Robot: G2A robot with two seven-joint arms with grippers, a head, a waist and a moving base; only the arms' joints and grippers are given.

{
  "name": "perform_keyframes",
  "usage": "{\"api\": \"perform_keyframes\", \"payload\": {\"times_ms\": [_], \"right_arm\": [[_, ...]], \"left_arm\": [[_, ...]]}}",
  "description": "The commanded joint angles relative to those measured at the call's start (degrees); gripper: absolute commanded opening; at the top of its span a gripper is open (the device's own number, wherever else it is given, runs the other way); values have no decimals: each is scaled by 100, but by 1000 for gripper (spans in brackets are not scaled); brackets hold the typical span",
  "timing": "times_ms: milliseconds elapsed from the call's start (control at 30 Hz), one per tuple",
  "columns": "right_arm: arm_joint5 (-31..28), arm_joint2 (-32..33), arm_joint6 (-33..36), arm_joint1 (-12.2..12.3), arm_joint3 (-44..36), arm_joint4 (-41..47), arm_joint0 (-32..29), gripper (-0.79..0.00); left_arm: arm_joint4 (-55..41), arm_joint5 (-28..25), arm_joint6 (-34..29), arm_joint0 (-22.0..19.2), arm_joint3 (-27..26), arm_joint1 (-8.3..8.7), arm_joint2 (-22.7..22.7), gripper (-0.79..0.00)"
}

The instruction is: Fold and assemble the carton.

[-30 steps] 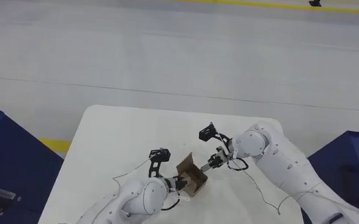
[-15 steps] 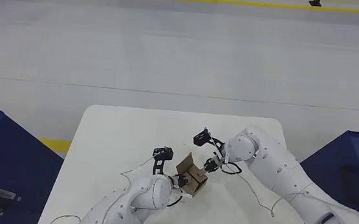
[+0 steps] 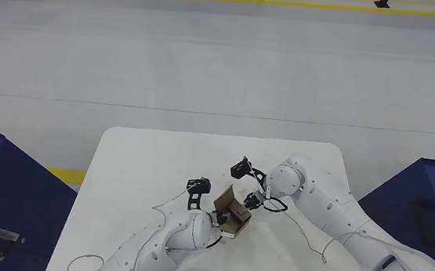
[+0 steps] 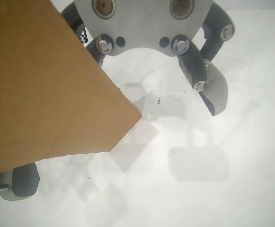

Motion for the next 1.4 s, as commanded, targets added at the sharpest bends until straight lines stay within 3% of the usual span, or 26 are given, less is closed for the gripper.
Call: {"api": "perform_keyframes", "payload": {"times_ms": [0, 433, 633, 733, 933, 1000, 1133, 1267, 1367], "right_arm": [[4, 5, 17, -21, 27, -22, 5, 0], [-163, 202, -52, -64, 122, -54, 23, 0], [-349, 390, -111, 13, 62, -155, -10, 0], [-474, 519, -145, 71, -49, -175, -49, 0], [-1448, 1189, 314, 405, -158, 512, -272, 0], [-1828, 1420, 598, 538, -206, 809, -400, 0], [-1921, 1538, 510, 956, -630, 841, -750, 0], [-1934, 1457, 496, 1215, -925, 635, -1022, 0], [-1800, 1383, 462, 1247, -1125, 280, -1167, 0]], "left_arm": [[27, 22, -19, -15, 28, -20, 10, 0], [201, -31, 1, 166, -287, -34, -132, 0], [458, -99, -85, 534, -1091, 83, -329, 0], [695, -205, -478, 806, -1668, 224, -537, 0], [1720, -30, -1102, 1319, -2387, 558, -1396, 0], [1880, -53, -1134, 1355, -2438, 598, -1584, 0], [2012, -139, -812, 1267, -2534, 612, -1948, 0], [2082, -389, -611, 1070, -2389, 566, -1894, 0], [2142, -606, -833, 760, -2026, 501, -1644, 0]]}}
